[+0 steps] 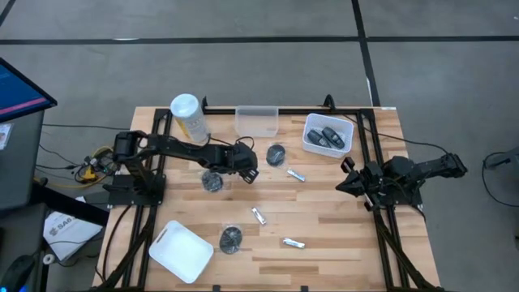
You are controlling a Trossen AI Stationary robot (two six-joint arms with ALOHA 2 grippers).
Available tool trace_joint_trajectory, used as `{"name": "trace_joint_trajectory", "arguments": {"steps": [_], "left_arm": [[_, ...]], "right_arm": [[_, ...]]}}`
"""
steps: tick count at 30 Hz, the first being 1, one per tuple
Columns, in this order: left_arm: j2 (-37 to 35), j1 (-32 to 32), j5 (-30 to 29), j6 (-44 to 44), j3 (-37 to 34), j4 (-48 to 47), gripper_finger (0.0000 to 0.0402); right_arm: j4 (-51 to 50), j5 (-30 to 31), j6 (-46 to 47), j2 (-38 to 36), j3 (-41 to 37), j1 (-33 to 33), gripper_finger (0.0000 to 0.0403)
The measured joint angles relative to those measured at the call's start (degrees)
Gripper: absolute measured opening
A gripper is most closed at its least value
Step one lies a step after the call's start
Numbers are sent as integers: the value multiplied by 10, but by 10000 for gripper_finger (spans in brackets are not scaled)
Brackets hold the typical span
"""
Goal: Pick & Place Travel size toiletries
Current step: Put the silver nail cutter into the transparent bin
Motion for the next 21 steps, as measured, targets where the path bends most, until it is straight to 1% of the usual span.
{"name": "trace_joint_trajectory", "arguments": {"steps": [5,12,16,19,21], "left_arm": [[32,-1,20,0,0,5,214],[75,-4,21,0,0,6,214],[86,0,27,0,2,11,212],[95,10,56,0,2,23,191],[97,15,73,-1,2,26,158]], "right_arm": [[0,0,-2,0,0,0,0],[0,0,-2,0,0,0,0],[0,0,-2,0,0,0,0],[-1,0,-2,0,0,0,0],[-2,0,-2,0,0,1,0]]}}
